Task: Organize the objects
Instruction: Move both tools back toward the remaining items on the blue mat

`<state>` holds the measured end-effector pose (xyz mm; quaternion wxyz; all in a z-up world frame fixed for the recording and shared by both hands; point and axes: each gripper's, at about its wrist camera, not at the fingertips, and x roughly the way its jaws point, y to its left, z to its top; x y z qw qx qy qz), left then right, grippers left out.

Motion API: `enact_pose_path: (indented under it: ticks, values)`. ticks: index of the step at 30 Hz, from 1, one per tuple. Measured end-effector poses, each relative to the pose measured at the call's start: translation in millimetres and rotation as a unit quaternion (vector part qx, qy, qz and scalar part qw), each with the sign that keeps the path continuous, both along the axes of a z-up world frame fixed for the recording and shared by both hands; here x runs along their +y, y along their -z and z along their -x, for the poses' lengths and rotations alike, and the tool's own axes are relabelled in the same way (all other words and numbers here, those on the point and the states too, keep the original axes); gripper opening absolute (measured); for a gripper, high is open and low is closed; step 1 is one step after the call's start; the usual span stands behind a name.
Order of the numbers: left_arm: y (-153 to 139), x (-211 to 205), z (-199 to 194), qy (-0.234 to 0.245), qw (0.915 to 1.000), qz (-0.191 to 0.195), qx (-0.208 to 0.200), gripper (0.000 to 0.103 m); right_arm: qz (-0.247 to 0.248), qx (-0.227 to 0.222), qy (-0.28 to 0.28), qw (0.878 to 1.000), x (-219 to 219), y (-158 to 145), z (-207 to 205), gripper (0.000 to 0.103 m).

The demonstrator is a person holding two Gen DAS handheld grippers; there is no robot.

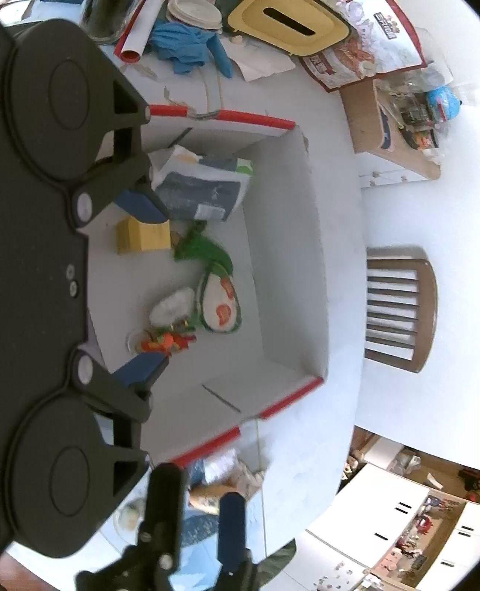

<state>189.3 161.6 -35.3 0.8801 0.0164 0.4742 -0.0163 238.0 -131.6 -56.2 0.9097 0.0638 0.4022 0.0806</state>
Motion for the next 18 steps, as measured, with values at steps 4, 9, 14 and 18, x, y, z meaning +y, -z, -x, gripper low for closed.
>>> enact_pose_path:
  ticks: [4, 9, 14, 18]
  values:
    - [-9.7, -11.6, 5.1, 0.001, 0.9999, 0.005, -0.015, 0.085, -0.008, -0.008, 0.001, 1.000, -8.6, -3.9, 15.1, 0.076]
    - [-21.0, -27.3, 9.0, 0.004, 0.9995, 0.011, -0.030, 0.088, -0.016, -0.018, 0.002, 1.000, -20.5, -7.9, 36.2, 0.077]
    - [-28.9, -47.6, 12.0, 0.006, 0.9989, 0.013, -0.045, 0.091, -0.027, -0.032, 0.010, 0.999, -41.3, -13.4, 57.5, 0.080]
    - [-32.4, -63.6, 14.3, -0.001, 0.9983, 0.017, -0.056, 0.096, -0.028, -0.042, 0.018, 0.999, -62.5, -15.8, 75.2, 0.083]
